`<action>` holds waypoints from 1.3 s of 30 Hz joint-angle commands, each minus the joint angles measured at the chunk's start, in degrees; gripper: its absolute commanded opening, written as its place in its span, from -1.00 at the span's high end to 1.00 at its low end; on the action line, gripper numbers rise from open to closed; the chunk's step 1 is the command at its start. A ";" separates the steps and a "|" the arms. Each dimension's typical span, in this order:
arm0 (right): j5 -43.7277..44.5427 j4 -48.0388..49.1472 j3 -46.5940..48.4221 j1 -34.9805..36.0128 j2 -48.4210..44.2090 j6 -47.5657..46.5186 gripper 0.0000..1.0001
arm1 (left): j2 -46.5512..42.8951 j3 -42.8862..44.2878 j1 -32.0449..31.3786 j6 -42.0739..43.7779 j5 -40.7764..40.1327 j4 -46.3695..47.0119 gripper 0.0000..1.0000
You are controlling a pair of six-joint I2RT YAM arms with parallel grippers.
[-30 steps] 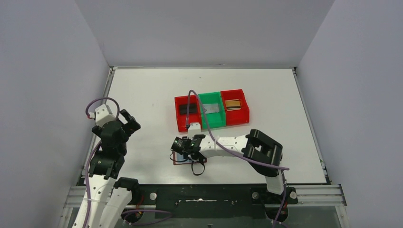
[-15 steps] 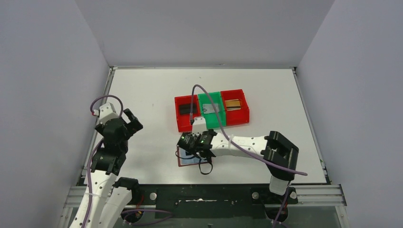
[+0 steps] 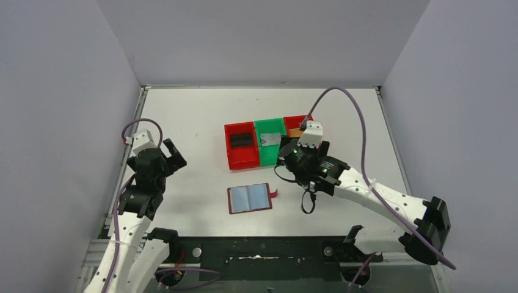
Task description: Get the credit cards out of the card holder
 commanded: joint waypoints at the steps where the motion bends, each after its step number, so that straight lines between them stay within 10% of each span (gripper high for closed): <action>1: 6.27 8.50 -5.16 -5.12 -10.40 -7.44 -0.94 | 2.86 7.37 0.22 -2.03 2.88 -2.40 -0.87; 9: -6.44 14.39 -10.80 -25.80 -19.48 -17.30 -0.99 | 11.07 19.47 0.15 -5.98 -8.24 -15.81 -0.88; 39: -9.58 11.38 -6.17 -26.99 -17.33 -24.63 -0.96 | 7.86 24.77 0.14 -8.67 -10.34 -20.76 -0.90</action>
